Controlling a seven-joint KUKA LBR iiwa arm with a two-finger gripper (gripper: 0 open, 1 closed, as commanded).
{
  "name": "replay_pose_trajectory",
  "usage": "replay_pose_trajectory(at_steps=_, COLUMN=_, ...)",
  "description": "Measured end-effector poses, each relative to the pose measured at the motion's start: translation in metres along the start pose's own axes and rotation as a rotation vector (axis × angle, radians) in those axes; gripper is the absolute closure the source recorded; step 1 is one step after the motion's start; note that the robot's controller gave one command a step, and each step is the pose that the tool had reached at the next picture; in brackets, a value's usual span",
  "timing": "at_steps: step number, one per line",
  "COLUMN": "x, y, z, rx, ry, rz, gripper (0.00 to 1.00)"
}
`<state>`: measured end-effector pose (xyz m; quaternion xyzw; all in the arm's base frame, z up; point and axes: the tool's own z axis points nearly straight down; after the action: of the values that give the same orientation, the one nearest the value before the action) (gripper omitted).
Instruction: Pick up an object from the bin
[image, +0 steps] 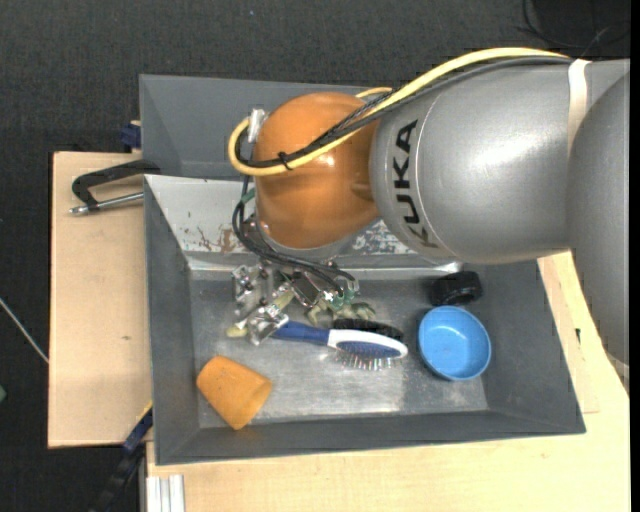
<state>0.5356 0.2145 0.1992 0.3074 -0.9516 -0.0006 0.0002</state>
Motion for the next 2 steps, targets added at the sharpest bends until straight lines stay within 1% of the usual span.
replay_pose_trajectory(at_steps=1, x=-0.004, y=-0.016, z=-0.031, rx=0.003, ry=-0.011, rz=0.010, gripper=1.00)
replay_pose_trajectory(at_steps=2, x=0.006, y=-0.015, z=0.042, rx=-0.002, ry=0.006, rz=0.043, gripper=1.00)
